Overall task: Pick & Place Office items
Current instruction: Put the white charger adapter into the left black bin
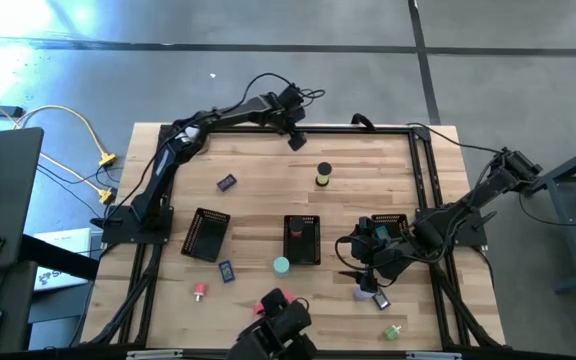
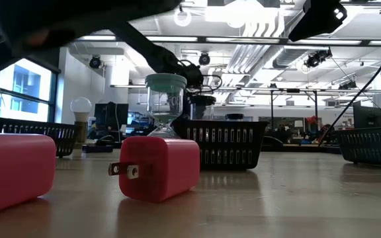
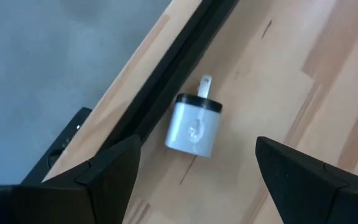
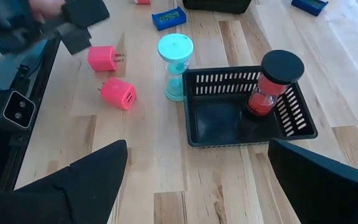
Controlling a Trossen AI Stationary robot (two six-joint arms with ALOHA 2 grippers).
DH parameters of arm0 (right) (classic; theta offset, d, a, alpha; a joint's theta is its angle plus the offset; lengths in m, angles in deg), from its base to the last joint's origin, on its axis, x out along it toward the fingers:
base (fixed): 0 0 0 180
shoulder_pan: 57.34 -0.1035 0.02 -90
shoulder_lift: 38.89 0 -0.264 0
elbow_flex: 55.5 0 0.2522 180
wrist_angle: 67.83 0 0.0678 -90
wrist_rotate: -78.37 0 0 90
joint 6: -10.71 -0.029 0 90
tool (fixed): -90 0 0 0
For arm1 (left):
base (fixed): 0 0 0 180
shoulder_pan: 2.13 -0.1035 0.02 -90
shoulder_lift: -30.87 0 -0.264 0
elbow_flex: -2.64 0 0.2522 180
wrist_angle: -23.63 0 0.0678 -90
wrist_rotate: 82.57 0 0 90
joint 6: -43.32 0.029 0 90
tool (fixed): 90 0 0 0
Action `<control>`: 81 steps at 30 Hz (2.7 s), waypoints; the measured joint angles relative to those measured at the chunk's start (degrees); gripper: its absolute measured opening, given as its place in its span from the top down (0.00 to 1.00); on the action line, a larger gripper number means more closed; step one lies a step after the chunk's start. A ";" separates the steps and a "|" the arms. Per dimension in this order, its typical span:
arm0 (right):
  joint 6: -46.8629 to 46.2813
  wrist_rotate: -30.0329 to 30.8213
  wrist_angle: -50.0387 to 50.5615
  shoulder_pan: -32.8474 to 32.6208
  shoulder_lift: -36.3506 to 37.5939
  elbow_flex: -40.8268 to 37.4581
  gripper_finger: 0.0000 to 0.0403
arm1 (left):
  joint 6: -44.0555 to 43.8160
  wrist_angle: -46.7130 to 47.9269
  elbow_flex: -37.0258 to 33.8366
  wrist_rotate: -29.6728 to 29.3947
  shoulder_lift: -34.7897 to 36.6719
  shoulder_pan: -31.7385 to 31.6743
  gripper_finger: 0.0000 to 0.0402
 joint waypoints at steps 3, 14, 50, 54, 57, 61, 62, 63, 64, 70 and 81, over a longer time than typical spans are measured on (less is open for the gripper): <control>0.01 0.00 0.03 -0.01 0.00 0.00 0.06 | 0.36 0.03 -0.02 0.12 -0.45 0.02 0.23; 0.05 0.00 0.49 0.00 0.00 0.00 0.06 | 0.28 -1.26 -0.02 0.64 -0.95 0.09 0.23; 0.03 -2.13 -5.27 1.11 -0.02 -4.98 0.06 | -1.15 -4.58 0.09 1.71 -2.72 0.42 0.23; 0.03 -2.12 -5.33 1.11 -0.02 -4.98 0.06 | -0.83 -4.54 0.07 0.09 -2.75 0.61 0.23; 0.03 -2.12 -5.38 1.11 -0.02 -4.96 0.06 | -2.51 -4.53 0.08 0.69 -2.77 0.57 0.23; 0.03 -2.12 -5.40 1.11 -0.02 -4.94 0.06 | -2.64 -3.88 0.09 0.51 -2.79 0.95 0.23; 0.03 -2.12 -5.41 1.11 -0.02 -4.94 0.06 | -2.64 -3.64 0.09 0.40 -2.81 1.05 0.24; 0.03 -2.13 -5.42 1.11 -0.02 -4.94 0.06 | -2.64 -3.22 0.11 0.42 -2.81 1.17 0.24; 0.03 -2.12 -5.42 1.11 -0.02 -4.94 0.06 | -2.77 -2.42 0.11 0.55 -2.81 1.28 0.25; 0.03 -2.12 -5.44 1.11 -0.02 -4.92 0.06 | -2.90 0.49 -0.13 1.01 -3.03 2.03 0.28; 0.03 -2.12 -5.60 1.11 -0.02 -4.92 0.06 | -2.87 0.05 -0.11 -1.52 -3.12 2.14 0.29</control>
